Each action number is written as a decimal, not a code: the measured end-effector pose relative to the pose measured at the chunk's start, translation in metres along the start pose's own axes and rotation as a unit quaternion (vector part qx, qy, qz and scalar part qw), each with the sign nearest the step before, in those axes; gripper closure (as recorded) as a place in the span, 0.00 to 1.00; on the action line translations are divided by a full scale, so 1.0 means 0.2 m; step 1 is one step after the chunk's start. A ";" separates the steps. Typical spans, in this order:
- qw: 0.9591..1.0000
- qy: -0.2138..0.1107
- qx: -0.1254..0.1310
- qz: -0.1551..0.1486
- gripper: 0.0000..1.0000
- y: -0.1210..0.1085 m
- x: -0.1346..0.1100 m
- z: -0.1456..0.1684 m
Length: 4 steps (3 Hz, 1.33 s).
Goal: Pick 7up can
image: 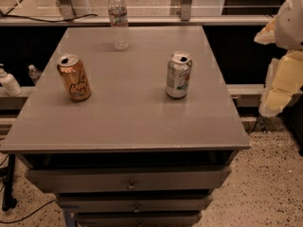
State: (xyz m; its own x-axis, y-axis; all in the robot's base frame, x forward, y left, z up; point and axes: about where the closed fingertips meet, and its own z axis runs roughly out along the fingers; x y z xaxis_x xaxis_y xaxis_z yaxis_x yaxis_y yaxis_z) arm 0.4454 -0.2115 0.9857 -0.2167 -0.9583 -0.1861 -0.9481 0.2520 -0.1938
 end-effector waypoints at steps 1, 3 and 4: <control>1.000 0.000 0.000 0.000 0.00 0.00 0.00 0.00; 0.998 -0.060 0.013 0.014 0.00 -0.10 -0.04 0.10; 0.989 -0.143 -0.001 0.039 0.00 -0.18 -0.07 0.25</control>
Offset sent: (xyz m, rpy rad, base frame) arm 0.0085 0.0035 -0.0005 0.0414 -0.0367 -0.0008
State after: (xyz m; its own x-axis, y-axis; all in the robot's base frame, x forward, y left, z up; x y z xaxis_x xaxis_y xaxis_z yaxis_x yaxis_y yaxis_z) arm 0.4936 -0.2001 0.9470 -0.2140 -0.8587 -0.4657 -0.9318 0.3226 -0.1666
